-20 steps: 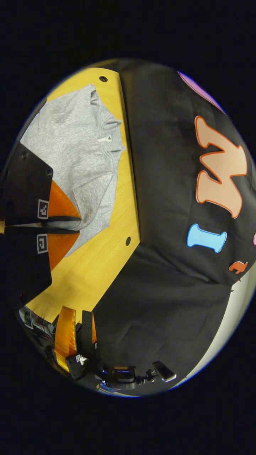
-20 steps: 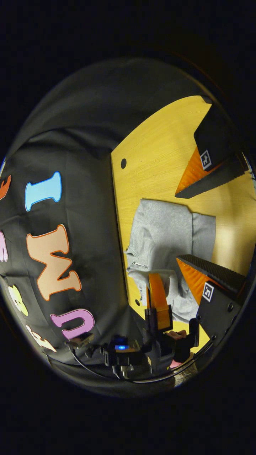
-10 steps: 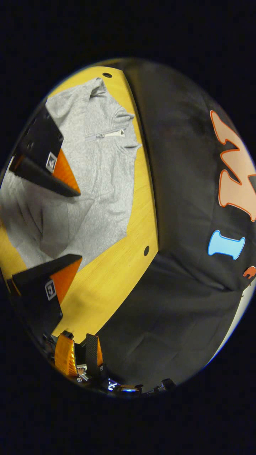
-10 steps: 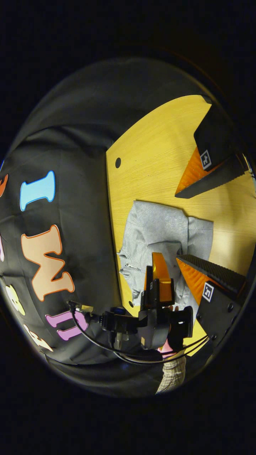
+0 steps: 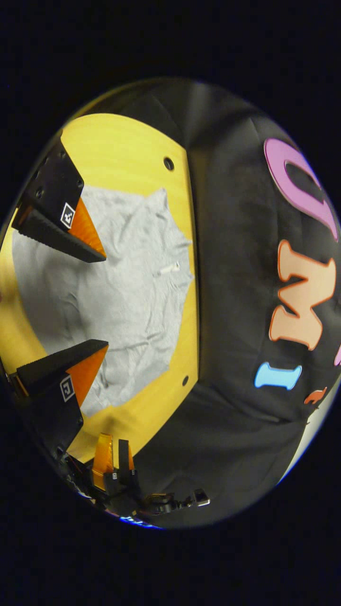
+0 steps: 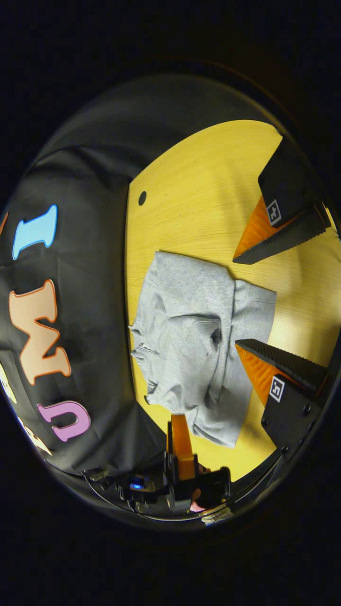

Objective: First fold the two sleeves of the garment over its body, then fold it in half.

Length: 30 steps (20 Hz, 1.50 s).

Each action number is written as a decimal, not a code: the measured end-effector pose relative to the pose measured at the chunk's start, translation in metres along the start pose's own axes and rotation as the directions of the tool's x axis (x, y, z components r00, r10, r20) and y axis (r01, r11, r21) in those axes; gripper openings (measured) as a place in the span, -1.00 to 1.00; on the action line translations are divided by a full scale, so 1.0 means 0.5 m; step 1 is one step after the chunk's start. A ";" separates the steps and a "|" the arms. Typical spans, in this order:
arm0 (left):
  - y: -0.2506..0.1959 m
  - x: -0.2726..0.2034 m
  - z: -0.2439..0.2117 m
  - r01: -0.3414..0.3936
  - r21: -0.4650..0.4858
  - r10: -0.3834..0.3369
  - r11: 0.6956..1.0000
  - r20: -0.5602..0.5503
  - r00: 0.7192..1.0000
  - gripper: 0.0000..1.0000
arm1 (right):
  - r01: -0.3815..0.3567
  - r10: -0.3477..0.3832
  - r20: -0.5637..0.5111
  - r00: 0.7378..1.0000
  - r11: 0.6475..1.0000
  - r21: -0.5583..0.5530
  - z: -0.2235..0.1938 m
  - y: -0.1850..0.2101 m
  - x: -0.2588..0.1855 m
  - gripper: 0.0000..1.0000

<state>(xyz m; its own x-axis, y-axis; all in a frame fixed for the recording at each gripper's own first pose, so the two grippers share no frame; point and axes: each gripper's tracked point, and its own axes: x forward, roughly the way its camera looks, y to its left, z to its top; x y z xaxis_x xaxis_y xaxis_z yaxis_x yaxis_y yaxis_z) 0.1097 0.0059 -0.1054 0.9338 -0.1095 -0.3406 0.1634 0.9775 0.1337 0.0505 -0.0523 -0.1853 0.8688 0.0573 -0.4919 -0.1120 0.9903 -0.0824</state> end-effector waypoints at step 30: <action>0.114 -0.062 -0.264 -0.197 -0.076 0.188 0.977 -0.114 0.976 -0.67 | -0.036 0.020 -0.139 0.990 0.993 -0.117 -0.134 0.066 0.127 0.07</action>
<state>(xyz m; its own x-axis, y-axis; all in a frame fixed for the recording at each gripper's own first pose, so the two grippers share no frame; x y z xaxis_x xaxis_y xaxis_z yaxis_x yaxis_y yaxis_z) 0.0482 0.0887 -0.2101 0.9056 0.0973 -0.4129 -0.0487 0.9908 0.1266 0.0695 -0.0242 -0.2771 0.7907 0.0584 -0.6094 -0.1988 0.9660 -0.1653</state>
